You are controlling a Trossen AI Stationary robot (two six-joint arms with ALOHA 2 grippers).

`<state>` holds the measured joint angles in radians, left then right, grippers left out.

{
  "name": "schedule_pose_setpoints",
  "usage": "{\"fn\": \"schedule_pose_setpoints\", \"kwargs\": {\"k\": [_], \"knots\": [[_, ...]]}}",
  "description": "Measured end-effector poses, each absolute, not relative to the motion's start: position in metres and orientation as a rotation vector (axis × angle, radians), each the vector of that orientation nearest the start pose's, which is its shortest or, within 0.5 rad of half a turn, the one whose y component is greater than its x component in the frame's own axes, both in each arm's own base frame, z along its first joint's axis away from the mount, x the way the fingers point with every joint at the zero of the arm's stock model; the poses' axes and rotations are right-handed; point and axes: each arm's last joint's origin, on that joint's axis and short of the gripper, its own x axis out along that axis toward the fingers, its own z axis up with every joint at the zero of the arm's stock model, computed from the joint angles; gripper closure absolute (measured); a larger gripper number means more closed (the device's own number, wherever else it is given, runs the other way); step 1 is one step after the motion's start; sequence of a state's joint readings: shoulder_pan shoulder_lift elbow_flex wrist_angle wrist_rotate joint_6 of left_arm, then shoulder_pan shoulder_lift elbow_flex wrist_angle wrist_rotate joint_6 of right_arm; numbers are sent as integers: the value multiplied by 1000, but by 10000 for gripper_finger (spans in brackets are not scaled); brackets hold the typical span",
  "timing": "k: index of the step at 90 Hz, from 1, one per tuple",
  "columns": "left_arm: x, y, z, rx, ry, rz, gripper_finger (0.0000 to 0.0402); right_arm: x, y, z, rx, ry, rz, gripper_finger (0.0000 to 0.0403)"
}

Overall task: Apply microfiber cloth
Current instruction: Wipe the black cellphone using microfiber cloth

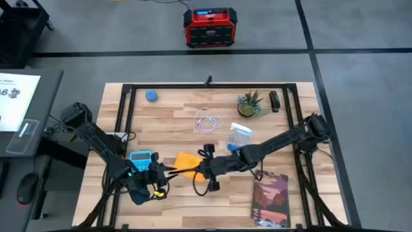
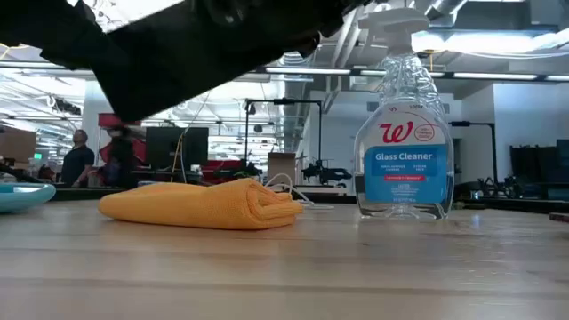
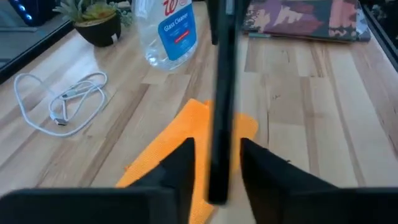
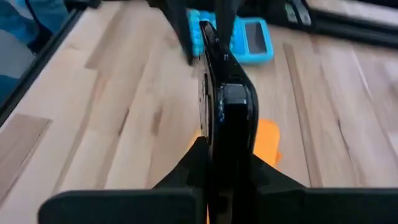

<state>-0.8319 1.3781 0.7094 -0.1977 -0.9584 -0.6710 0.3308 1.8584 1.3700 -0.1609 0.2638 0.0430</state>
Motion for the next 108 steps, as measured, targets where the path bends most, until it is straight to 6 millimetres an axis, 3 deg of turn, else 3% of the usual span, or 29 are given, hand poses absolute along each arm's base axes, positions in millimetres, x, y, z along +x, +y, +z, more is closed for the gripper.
{"fn": "schedule_pose_setpoints", "kwargs": {"k": [11, 21, 32, 47, 68, 79, 99, 108], "knots": [[190, -169, 193, 45, 473, 291, 255, 396, 128, 241, -150, 649, 48, 389], [194, -163, 193, 49, 482, 316, 256, 398, 128, 249, -146, 633, 50, 389], [199, -158, 192, 59, 507, 313, 292, 397, 128, 248, -144, 639, 48, 389], [203, -154, 192, 54, 527, 304, 381, 397, 127, 247, -151, 647, 45, 391], [205, -155, 193, 41, 522, 284, 388, 396, 128, 247, -152, 655, 46, 381], [206, -155, 193, 23, 514, 290, 368, 396, 128, 246, -147, 659, 45, 392], [209, -152, 194, 7, 507, 307, 281, 397, 125, 245, -104, 676, 73, 392], [212, -149, 193, -2, 534, 285, 270, 396, 124, 245, -105, 682, 76, 392]]}}
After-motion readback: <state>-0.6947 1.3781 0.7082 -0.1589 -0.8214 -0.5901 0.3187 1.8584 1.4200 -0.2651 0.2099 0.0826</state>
